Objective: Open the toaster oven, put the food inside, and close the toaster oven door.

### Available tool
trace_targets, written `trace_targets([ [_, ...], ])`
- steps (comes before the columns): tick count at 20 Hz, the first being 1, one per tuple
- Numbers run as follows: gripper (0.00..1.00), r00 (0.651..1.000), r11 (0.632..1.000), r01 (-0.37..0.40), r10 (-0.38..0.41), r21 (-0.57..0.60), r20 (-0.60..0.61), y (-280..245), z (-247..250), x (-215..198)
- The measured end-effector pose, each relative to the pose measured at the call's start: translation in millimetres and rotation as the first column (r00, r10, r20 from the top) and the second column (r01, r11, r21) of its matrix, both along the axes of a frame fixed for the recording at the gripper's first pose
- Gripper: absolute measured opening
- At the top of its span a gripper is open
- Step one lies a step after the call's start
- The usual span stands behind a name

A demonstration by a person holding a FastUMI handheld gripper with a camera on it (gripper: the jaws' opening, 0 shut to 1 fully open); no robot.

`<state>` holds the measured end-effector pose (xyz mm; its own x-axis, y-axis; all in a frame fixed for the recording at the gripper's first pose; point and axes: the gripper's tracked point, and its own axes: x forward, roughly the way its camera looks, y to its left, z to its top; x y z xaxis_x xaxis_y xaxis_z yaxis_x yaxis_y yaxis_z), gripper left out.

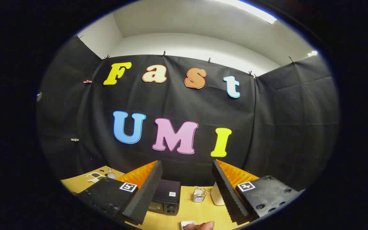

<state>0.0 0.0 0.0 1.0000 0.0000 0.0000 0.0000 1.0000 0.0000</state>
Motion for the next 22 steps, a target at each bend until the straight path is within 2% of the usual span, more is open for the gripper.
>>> trace_targets([
  [22,0.97,1.0,1.0,0.003,-0.003,0.025,-0.011,17,-8,1],
])
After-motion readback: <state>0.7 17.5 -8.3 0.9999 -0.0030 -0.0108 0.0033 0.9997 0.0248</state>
